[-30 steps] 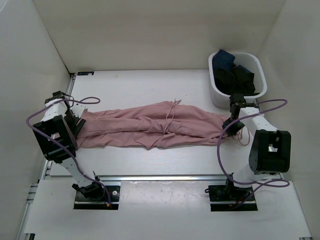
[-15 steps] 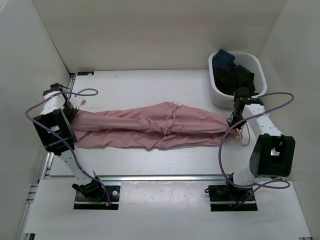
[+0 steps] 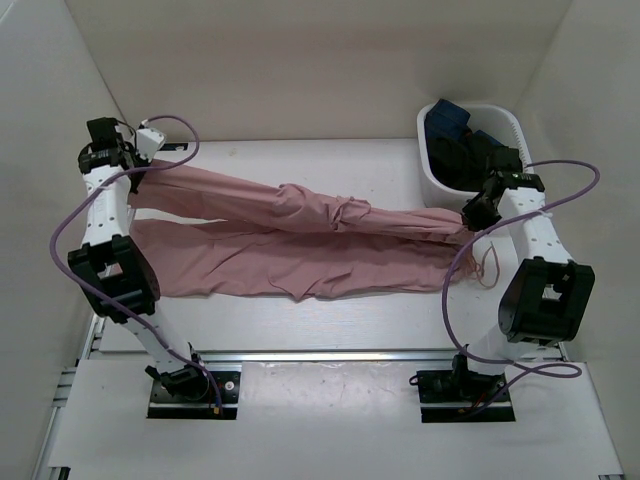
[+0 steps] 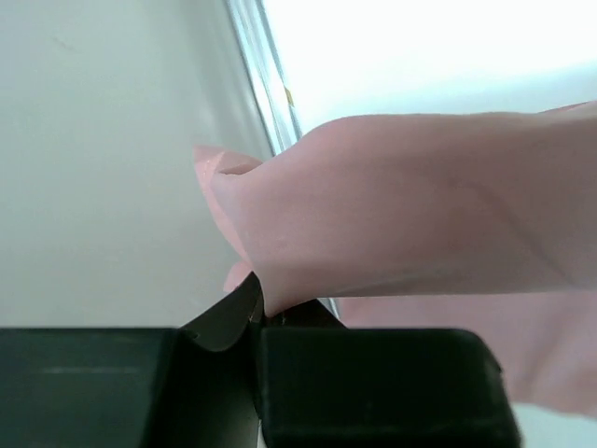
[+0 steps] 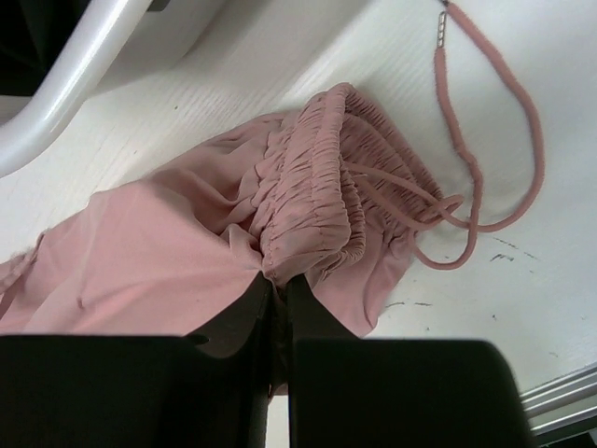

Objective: Fold and stack the trousers
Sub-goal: Fold the trousers

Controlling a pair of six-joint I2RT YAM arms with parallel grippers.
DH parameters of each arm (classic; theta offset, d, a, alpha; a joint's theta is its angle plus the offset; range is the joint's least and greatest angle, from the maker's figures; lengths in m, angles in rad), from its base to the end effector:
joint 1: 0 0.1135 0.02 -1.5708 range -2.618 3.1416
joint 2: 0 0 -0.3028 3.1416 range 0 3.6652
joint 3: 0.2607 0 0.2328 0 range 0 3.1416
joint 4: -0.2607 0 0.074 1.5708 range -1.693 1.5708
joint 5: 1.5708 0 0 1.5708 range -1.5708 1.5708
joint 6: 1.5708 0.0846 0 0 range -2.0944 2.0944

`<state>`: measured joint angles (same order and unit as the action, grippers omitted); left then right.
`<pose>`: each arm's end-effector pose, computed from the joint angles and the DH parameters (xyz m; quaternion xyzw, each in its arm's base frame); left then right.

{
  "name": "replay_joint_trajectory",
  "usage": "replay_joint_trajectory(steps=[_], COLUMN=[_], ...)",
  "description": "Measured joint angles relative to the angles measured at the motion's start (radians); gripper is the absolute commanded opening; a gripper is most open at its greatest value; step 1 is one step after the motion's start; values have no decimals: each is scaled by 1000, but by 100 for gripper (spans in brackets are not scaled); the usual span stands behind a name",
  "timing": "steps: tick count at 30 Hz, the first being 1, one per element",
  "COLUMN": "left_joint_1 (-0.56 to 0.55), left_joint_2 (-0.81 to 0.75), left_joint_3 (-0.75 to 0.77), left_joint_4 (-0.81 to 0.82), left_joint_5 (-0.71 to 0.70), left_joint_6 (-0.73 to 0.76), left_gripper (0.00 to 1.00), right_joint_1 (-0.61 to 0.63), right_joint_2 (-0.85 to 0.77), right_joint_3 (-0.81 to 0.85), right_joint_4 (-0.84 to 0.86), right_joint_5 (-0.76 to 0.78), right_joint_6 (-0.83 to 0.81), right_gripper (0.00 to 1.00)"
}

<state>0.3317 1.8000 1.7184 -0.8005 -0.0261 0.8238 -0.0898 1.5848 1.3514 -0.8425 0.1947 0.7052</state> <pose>0.3951 0.1384 0.3274 0.2250 0.9139 0.1946 0.2761 0.3287 -0.0460 0.2845 0.3955 0.8805 -0.0160 0.2609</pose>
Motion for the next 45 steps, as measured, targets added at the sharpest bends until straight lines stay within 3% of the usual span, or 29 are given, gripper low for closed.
replay_joint_trajectory(steps=[4,11,16,17,18,22,25,30,36,40,45], left_joint_1=[2,108,224,239,247,269,277,320,359,358,354], left_joint_2=[-21,-176,-156,-156,-156,-180,-230,-354,-399,-305,-53], left_joint_3=[-64,-594,-756,-761,-762,-779,-800,-761,-551,-420,-319], left_joint_4=[80,190,185,182,181,231,219,49,-200,-265,-245], left_joint_5=[-16,-53,-61,-61,-61,-77,-86,-35,81,132,150], left_joint_6=[7,80,94,95,105,136,164,245,347,330,243], left_gripper=[14,14,16,32,40,64,66,66,71,71,70], right_joint_1=[-2,-33,-41,-41,-42,-70,-85,-93,-76,42,263], right_joint_2=[-6,-153,-155,-154,-153,-153,-152,-235,-404,-386,-240], right_joint_3=[-13,-304,-434,-441,-443,-442,-425,-383,-259,-216,-185], right_joint_4=[11,53,56,56,58,83,90,64,12,6,27], right_joint_5=[-30,-44,-54,-60,-61,-4,33,55,17,-36,-90], right_joint_6=[-1,3,11,12,11,-18,-51,-114,-211,-254,-264], right_gripper=[0,0,17,21,30,59,70,73,72,70,67])
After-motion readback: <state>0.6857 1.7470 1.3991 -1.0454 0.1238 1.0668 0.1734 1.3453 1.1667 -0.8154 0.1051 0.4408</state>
